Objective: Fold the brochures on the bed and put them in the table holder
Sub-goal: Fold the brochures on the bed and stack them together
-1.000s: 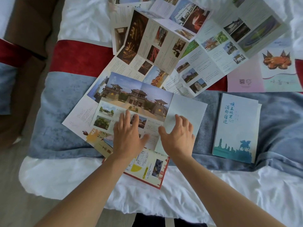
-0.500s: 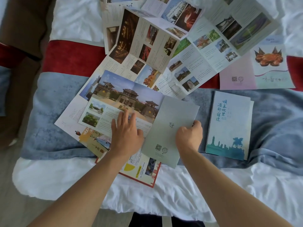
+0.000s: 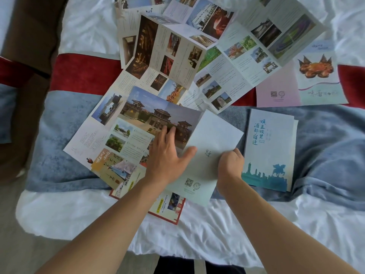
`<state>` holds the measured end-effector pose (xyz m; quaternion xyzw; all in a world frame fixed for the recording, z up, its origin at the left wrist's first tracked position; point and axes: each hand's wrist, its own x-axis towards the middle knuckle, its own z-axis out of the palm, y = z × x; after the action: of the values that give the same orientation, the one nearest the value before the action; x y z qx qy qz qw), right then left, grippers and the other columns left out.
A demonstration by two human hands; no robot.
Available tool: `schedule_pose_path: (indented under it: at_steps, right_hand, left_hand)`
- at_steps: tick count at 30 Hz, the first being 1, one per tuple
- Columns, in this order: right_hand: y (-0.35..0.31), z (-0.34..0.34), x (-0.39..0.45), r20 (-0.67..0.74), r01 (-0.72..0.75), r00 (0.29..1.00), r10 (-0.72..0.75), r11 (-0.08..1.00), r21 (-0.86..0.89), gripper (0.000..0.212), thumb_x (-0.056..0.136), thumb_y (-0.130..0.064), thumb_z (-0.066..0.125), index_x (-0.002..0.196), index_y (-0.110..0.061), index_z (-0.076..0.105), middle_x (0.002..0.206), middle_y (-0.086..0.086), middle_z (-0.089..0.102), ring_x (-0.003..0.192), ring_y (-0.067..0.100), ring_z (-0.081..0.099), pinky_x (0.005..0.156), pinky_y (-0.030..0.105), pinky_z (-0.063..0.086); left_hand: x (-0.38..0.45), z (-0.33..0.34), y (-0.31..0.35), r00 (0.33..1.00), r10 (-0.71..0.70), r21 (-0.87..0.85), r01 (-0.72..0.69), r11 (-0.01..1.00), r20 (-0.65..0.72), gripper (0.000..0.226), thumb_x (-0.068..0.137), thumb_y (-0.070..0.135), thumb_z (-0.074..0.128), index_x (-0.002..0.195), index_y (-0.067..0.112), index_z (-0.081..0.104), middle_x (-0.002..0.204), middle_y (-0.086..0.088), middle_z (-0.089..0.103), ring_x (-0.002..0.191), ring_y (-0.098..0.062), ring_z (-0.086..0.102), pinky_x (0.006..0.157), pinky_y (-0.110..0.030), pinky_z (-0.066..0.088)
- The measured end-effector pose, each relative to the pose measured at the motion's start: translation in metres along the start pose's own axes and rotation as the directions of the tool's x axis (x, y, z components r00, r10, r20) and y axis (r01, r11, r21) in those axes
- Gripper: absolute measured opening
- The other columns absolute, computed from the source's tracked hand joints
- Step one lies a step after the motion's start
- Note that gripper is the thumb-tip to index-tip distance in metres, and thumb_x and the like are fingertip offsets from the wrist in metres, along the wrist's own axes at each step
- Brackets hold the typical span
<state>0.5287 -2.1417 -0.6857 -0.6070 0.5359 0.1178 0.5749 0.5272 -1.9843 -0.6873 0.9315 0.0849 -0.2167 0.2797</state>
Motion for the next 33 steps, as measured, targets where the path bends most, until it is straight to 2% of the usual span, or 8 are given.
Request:
schedule_pose_path:
  at_steps: [3, 6, 9, 13, 17, 21, 27, 33]
  right_hand:
    - [-0.004, -0.008, 0.003, 0.013, 0.008, 1.0, -0.008, 1.0, -0.001, 0.026, 0.072, 0.006, 0.028, 0.072, -0.016, 0.04, 0.069, 0.003, 0.041, 0.065, 0.02, 0.031, 0.058, 0.03, 0.023]
    - [-0.005, -0.014, 0.006, 0.017, 0.051, 0.999, -0.051, 0.999, -0.006, 0.026, 0.076, 0.003, 0.033, 0.084, -0.014, 0.05, 0.075, 0.002, 0.051, 0.065, 0.02, 0.04, 0.058, 0.029, 0.03]
    - [-0.004, -0.014, 0.005, 0.049, 0.128, 0.991, -0.125, 0.99, -0.058, 0.034, 0.082, -0.007, 0.048, 0.111, -0.022, 0.055, 0.092, -0.004, 0.062, 0.076, 0.014, 0.057, 0.059, 0.028, 0.038]
    - [-0.002, -0.004, -0.002, 0.132, 0.309, 0.949, -0.287, 0.933, -0.186, 0.063, 0.083, -0.012, 0.057, 0.141, -0.03, 0.042, 0.101, -0.013, 0.06, 0.08, 0.0, 0.059, 0.058, 0.021, 0.04]
    - [0.001, 0.018, -0.016, 0.268, 0.42, 0.896, -0.353, 0.87, -0.258, 0.06, 0.086, -0.011, 0.059, 0.139, -0.034, 0.041, 0.109, -0.016, 0.058, 0.078, -0.008, 0.061, 0.058, 0.014, 0.045]
    - [0.008, 0.044, -0.034, 0.368, 0.463, 0.866, -0.34, 0.822, -0.332, 0.061, 0.086, -0.016, 0.059, 0.142, -0.034, 0.04, 0.115, -0.011, 0.058, 0.086, 0.002, 0.063, 0.073, 0.034, 0.059]
    - [0.025, 0.071, -0.049, 0.401, 0.506, 0.846, -0.351, 0.766, -0.397, 0.056, 0.087, -0.02, 0.054, 0.141, -0.032, 0.042, 0.121, -0.012, 0.057, 0.096, 0.004, 0.061, 0.081, 0.042, 0.058]
    - [0.031, 0.081, -0.051, 0.416, 0.537, 0.832, -0.367, 0.72, -0.44, 0.06, 0.089, -0.025, 0.056, 0.147, -0.025, 0.037, 0.132, -0.005, 0.056, 0.109, 0.014, 0.06, 0.088, 0.044, 0.056]
  left_hand:
    - [0.0, 0.001, 0.013, 0.999, 0.026, -0.119, -0.021, 0.993, 0.047, 0.073, 0.084, 0.069, 0.046, 0.145, 0.029, 0.038, 0.151, 0.001, 0.038, 0.138, -0.021, 0.037, 0.105, -0.044, 0.04]
    - [-0.001, 0.002, 0.024, 0.993, 0.031, -0.236, -0.003, 0.972, 0.114, 0.038, 0.087, 0.057, 0.051, 0.11, 0.028, 0.062, 0.103, 0.008, 0.067, 0.092, -0.014, 0.064, 0.078, -0.038, 0.054]
    - [-0.002, 0.003, 0.026, 0.993, 0.039, -0.252, -0.009, 0.968, 0.115, 0.021, 0.093, 0.04, 0.054, 0.092, 0.02, 0.061, 0.081, 0.003, 0.069, 0.07, -0.019, 0.064, 0.061, -0.037, 0.053]
    - [0.002, -0.006, 0.018, 0.998, -0.055, -0.295, 0.052, 0.954, -0.004, 0.01, 0.091, 0.025, 0.056, 0.082, 0.021, 0.055, 0.073, 0.009, 0.064, 0.054, -0.01, 0.054, 0.045, -0.024, 0.035]
    - [0.012, -0.031, -0.001, 0.985, -0.122, -0.341, 0.074, 0.937, -0.122, 0.005, 0.092, 0.022, 0.053, 0.089, 0.025, 0.057, 0.077, 0.009, 0.065, 0.057, -0.01, 0.056, 0.046, -0.026, 0.038]
    - [0.031, -0.055, -0.028, 0.956, -0.136, -0.247, 0.07, 0.966, -0.26, 0.009, 0.093, 0.024, 0.053, 0.101, 0.027, 0.058, 0.084, 0.012, 0.062, 0.072, -0.01, 0.059, 0.051, -0.026, 0.036]
    - [0.054, -0.052, -0.067, 0.98, -0.133, 0.097, 0.148, 0.984, -0.145, 0.046, 0.093, 0.037, 0.055, 0.136, 0.02, 0.05, 0.137, -0.006, 0.046, 0.124, -0.026, 0.041, 0.089, -0.041, 0.044]
    - [0.05, -0.033, -0.063, 0.976, -0.151, -0.008, 0.151, 0.988, -0.156, 0.06, 0.091, 0.04, 0.06, 0.142, 0.02, 0.038, 0.139, -0.004, 0.047, 0.124, -0.025, 0.044, 0.082, -0.035, 0.041]
